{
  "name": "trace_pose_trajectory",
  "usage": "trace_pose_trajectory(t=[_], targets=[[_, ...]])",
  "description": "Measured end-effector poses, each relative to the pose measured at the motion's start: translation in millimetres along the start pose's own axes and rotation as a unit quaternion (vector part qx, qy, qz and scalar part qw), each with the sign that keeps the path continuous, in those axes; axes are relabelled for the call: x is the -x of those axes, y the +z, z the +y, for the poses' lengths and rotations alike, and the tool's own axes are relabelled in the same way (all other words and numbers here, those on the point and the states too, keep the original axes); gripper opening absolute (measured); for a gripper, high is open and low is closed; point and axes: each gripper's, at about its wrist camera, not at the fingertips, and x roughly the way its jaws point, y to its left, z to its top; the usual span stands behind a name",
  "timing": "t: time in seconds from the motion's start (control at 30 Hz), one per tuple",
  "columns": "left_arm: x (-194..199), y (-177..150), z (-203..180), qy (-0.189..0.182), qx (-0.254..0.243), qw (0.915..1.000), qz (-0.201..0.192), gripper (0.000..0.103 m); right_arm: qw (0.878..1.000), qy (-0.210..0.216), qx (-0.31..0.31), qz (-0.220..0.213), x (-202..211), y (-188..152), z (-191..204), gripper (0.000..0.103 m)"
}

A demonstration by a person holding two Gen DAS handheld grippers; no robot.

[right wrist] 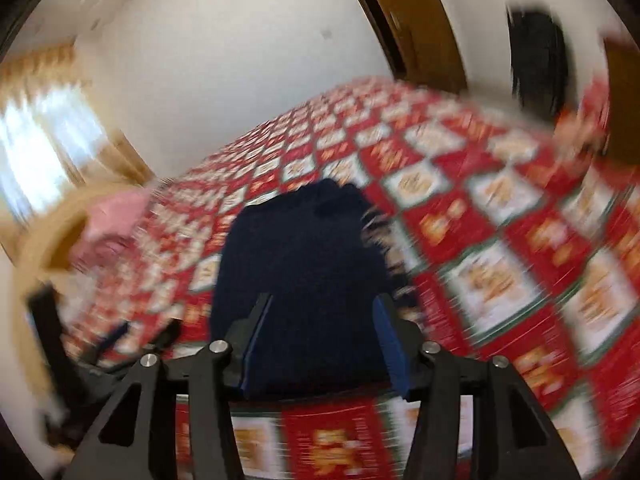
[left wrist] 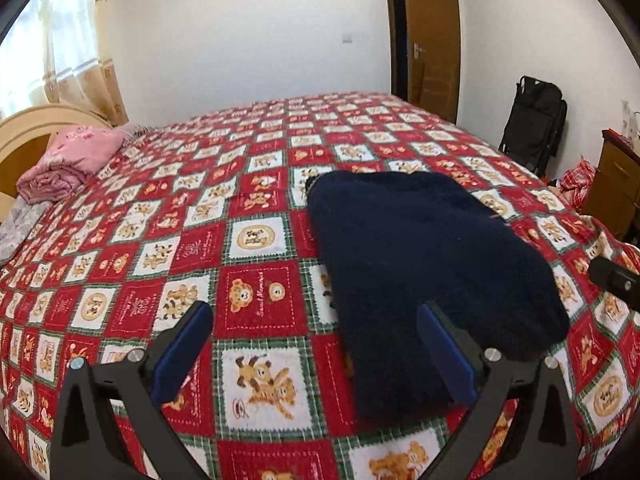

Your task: Fold small clothes

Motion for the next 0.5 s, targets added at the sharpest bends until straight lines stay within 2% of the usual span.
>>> trace_pose_trajectory(t=[0.1,0.23,0.3,0.37,0.43,0.5], targets=[[-13.2,6.2,1.2,-0.016,0.005,0.9997,0.016,0.103,0.999,0.015,-0.031,0.016,-14.3,6.8,-11.6,0.053],[-27.3,12.8,-0.1,-0.036,0.013,0.9987,0.034,0.103,0.999,-0.025,-0.001,0.029,-29.5,17.4,-16.6,0.053],[-34.2,15.4,-2.3,-0.059,0.013,0.9969,0.051,0.103,0.998,-0.043,0.020,0.039,-35.6,24.4,-18.7,0.053],[-36.7,18.3,-3.7,-0.080,0.013,0.9952,0.055,0.103,0.997,-0.062,0.027,0.029,-33.3,31.8,-25.3,0.053],[-38.6,21.2,-5.6,-0.084,0.015,0.9949,0.054,0.103,0.997,-0.078,0.024,0.015,-31.8,39.2,-30.4,0.053],[-44.4,26.9,-8.6,-0.089,0.019,0.9941,0.059,0.103,0.997,-0.071,0.015,0.013,-35.3,45.3,-33.9,0.053]])
